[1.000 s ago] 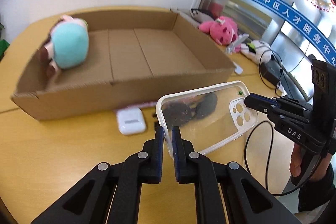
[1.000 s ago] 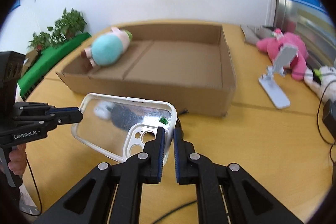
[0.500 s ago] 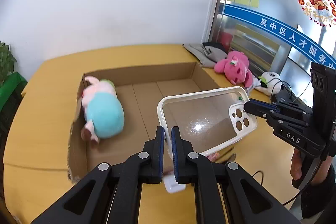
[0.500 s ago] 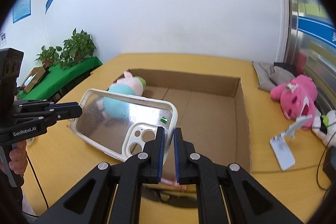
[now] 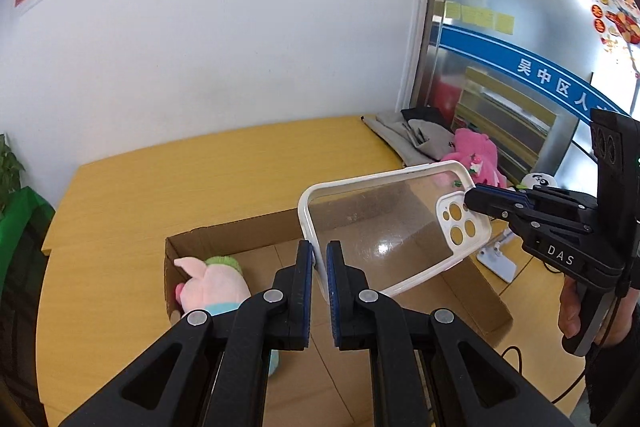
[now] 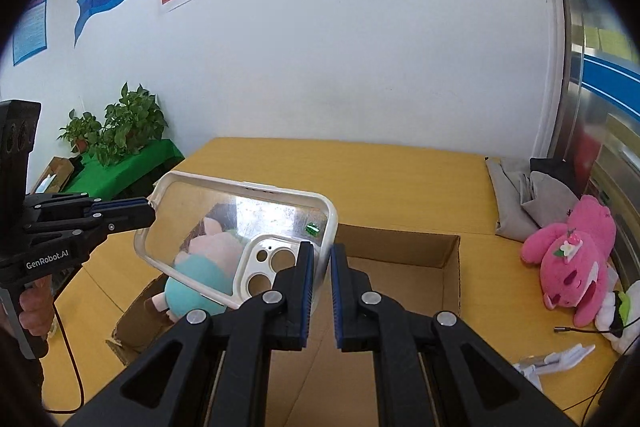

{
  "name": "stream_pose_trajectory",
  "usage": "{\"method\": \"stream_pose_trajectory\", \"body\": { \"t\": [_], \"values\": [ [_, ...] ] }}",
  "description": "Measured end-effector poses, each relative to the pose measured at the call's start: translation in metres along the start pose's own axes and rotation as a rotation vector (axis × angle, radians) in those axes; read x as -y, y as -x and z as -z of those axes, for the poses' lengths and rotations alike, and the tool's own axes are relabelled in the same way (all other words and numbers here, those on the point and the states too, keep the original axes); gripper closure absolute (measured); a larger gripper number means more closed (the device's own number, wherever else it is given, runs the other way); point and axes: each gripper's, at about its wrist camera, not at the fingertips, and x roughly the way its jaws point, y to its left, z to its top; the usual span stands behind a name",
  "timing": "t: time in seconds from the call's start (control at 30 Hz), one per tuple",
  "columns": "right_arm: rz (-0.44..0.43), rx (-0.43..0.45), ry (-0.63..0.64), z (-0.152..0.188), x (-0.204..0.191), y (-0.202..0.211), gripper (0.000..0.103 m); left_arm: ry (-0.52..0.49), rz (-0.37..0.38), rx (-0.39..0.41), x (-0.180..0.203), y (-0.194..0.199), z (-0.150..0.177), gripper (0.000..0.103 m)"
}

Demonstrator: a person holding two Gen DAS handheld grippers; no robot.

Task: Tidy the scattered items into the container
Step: 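Lift the white phone case with the right gripper and lower it into the box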

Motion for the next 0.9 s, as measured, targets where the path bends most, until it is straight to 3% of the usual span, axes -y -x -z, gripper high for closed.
{"method": "stream_pose_trajectory", "body": {
  "t": [0.3,0.67,0.9],
  "values": [
    [0.022,-0.11,-0.035,-0.02,0.022,-0.088,0.095,0.038,-0.022,-0.14,-0.042,-0.096,-0.022,0.097],
    [0.031,-0.284,-0.067,0.018,0.042,-0.195,0.095,0.073,-0.088,-0.375,-0.067,-0.21,0.011,0.097],
    [0.051,-0.406,-0.073,0.054,0.049,-0.254,0.095,0.094,-0.193,-0.52,-0.073,-0.265,0.03,0.098]
  ]
}}
